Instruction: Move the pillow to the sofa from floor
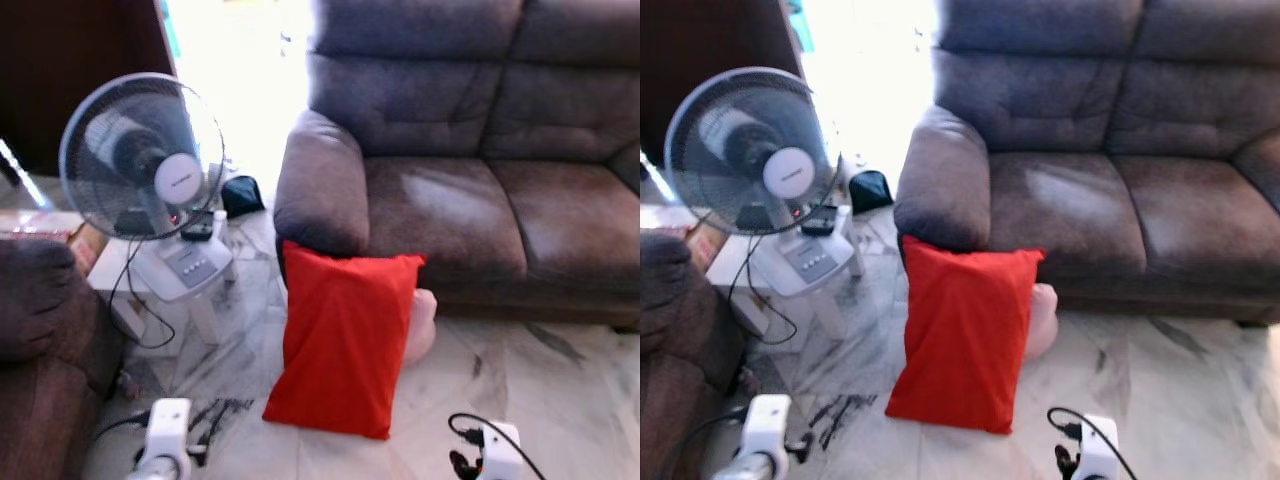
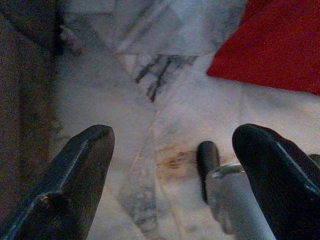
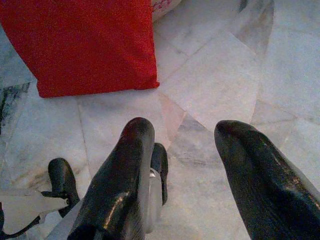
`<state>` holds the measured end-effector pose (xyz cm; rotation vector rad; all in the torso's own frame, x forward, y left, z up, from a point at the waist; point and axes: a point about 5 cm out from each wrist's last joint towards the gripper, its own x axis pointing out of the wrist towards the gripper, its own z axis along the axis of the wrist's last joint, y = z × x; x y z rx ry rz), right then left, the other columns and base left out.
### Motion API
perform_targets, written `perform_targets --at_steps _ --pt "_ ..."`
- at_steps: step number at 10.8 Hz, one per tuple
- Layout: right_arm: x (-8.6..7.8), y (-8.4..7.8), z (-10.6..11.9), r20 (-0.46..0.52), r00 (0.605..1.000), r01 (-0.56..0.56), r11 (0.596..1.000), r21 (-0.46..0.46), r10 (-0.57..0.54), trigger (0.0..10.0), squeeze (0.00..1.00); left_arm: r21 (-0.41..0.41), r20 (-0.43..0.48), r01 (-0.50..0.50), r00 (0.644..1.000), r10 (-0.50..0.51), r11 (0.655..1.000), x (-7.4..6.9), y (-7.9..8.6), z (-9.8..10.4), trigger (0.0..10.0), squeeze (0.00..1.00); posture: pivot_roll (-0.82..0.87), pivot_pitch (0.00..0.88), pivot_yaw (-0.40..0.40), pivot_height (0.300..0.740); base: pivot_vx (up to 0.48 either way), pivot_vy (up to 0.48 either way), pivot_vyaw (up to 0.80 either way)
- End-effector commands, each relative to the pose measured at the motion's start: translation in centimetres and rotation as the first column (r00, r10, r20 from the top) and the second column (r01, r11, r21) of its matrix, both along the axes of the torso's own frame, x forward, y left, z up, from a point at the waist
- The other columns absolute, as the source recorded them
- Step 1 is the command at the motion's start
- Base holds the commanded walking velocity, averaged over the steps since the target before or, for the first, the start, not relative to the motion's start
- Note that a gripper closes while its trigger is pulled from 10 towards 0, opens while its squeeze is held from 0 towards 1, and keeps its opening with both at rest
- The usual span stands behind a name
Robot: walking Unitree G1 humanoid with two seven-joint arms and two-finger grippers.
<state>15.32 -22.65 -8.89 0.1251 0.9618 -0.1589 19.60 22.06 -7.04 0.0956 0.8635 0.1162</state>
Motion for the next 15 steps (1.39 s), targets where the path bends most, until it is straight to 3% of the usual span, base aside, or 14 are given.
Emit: perform_targets --at_steps 1,4,5,8,11,14,15 --pt "0.3 0.4 0.0 -0.004 1.000 0.010 1.000 0.000 -0.010 10.0 0.00 0.007 -0.005 0.027 1.000 -0.027 1.000 0.0 -0.2 0.0 10.0 0.00 0.02 0.026 -0.024 0.736 0.000 0.000 0.00" --pt "1.4 3.6 -0.1 0.005 1.000 -0.003 1.000 0.016 0.003 10.0 0.00 0.012 -0.007 0.027 1.000 -0.027 1.000 -0.2 -0.2 -0.2 10.0 0.00 0.02 0.040 -0.027 0.736 0.000 0.000 0.00" --pt "1.7 3.8 -0.1 0.015 1.000 -0.008 1.000 0.016 0.008 10.0 0.00 0.017 -0.007 0.028 1.000 -0.028 0.999 -0.3 -0.1 -0.2 10.0 0.00 0.02 0.045 -0.027 0.736 0.000 0.000 0.00" --pt "2.8 3.0 0.6 0.077 0.997 0.005 1.000 -0.012 -0.004 10.0 0.00 0.013 0.034 0.007 0.999 -0.008 1.000 0.2 -0.1 0.2 10.0 0.00 0.02 0.041 -0.033 0.736 0.000 0.000 0.00" --pt "2.7 2.1 0.8 0.094 0.995 0.015 1.000 -0.020 -0.013 10.0 0.00 -0.001 0.063 -0.005 0.998 0.005 1.000 0.7 -0.2 0.5 10.0 0.00 0.01 0.020 -0.030 0.736 0.000 0.000 0.00" --pt "3.4 3.9 0.9 0.103 0.995 0.012 1.000 -0.011 -0.011 10.0 0.00 -0.006 0.064 -0.010 0.998 0.010 1.000 0.7 -0.2 0.5 10.0 0.00 0.02 0.000 -0.025 0.736 0.000 0.000 0.00" --pt "3.3 3.7 0.9 0.103 0.994 0.020 1.000 -0.014 -0.018 10.0 0.00 -0.009 0.065 -0.013 0.998 0.014 1.000 0.7 -0.2 0.5 10.0 0.00 0.02 0.000 -0.024 0.736 0.000 0.000 0.00"
